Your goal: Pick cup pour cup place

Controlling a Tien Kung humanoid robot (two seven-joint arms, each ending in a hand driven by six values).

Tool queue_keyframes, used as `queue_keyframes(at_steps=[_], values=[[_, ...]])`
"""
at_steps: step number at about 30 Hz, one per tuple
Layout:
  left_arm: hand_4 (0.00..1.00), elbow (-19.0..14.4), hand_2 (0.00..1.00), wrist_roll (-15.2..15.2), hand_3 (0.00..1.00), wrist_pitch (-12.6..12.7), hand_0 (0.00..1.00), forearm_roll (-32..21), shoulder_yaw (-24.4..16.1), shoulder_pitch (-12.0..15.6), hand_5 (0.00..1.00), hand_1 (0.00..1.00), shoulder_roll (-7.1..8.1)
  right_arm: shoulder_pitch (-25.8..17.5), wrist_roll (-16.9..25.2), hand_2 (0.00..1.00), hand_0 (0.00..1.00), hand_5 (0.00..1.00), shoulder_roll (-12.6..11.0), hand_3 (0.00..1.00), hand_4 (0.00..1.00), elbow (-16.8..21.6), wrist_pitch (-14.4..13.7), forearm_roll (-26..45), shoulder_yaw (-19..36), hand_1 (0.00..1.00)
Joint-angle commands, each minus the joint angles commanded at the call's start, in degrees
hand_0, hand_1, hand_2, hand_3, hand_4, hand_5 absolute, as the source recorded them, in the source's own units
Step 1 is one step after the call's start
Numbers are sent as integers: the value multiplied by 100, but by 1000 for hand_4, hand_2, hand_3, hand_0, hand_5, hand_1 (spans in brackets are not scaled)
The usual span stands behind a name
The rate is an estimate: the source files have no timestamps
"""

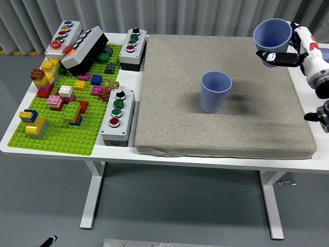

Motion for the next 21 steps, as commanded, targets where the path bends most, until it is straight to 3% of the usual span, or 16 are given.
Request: queue_keyframes(at_steps=[6, 12, 21], values=[[623, 0, 883, -3, 791, -1, 838, -1, 5, 5, 998, 811, -9, -221, 118, 554, 824, 59, 62, 636, 741, -220, -56, 1452, 363, 680], [624, 0, 883, -1, 791, -4, 838, -17, 34, 0, 998, 810, -11, -376, 150, 553, 830, 58, 117, 636, 742, -251, -147, 2871, 391, 681], [624, 0, 883, -7, 791, -11, 838, -52, 97, 8, 998, 811, -14, -611, 176, 554, 831, 57, 119, 635, 741, -189, -340, 2581, 352, 681]])
